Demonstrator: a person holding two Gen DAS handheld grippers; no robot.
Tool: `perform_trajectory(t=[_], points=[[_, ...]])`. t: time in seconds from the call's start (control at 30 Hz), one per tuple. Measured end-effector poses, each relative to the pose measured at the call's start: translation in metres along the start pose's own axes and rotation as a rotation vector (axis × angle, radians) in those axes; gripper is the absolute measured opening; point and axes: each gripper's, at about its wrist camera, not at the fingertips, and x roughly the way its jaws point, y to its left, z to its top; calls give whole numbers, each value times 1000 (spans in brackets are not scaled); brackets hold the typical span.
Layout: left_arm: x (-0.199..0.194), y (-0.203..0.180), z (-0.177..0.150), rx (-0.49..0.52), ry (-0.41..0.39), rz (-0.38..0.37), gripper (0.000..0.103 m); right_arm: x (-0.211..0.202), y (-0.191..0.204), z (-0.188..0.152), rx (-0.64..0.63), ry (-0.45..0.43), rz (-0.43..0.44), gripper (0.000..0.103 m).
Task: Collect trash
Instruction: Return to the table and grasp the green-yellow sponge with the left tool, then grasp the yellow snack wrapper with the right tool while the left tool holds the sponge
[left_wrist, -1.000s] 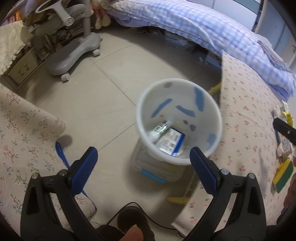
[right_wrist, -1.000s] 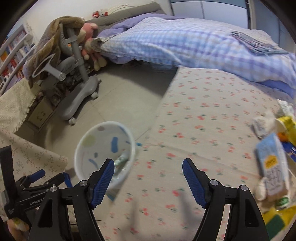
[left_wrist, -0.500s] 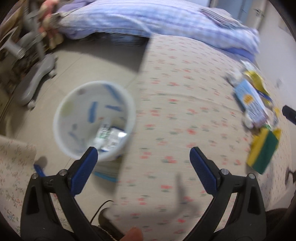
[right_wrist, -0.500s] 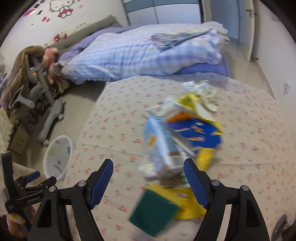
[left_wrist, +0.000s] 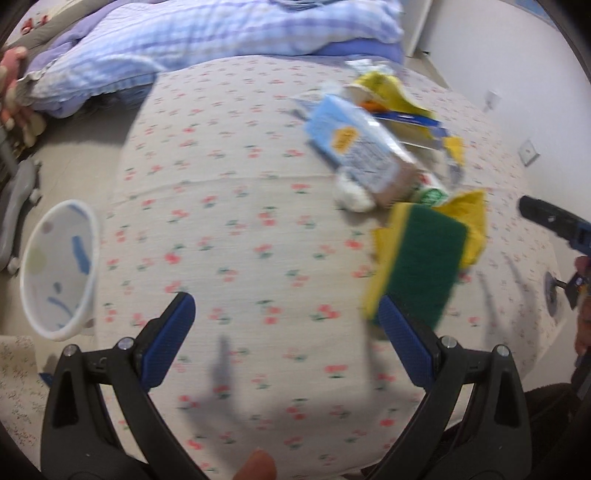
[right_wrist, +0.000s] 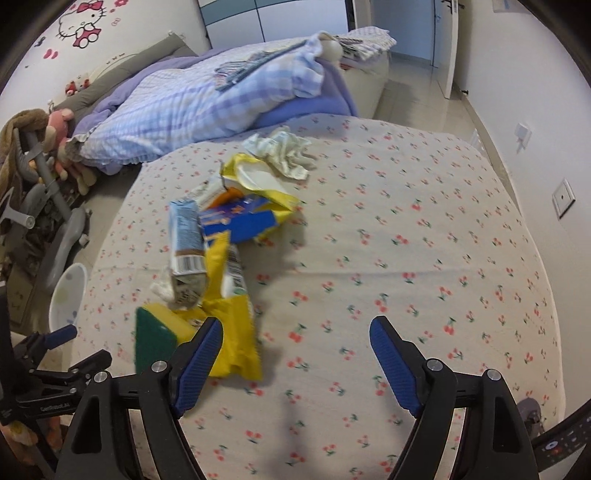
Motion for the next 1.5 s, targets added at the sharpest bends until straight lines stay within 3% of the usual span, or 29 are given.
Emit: perform_trajectory(t=[0.3,0.43,0.5,0.63,0.7,0.93,1.27,1.5], points=[[8,-53,-1,88,9,-124,99,2,-33,-13,30,25,-15,83],[19,-67,-2,109,32,-155,93,2,-38,-15,39,31,-17,83],[25,-71,-1,117,33,-158,89,2,-38,-15,40,33,-16,83],[32,-75,0,123,42,-150,63,2,-38,-16,39,34,-13,83],[29,-74,0,123,23,-146,61,2,-37,-16,37,35,-12,83],[2,-53,5,79,-55,-160,59,7,-28,-14,25,45,-4,83],[-7,2,7,-54,-73,-122,59,24,0,-15,-20,84,25,83],[-9,26,-1,-84,-68,-96,59,41,16,-16,-33,113,54,83]])
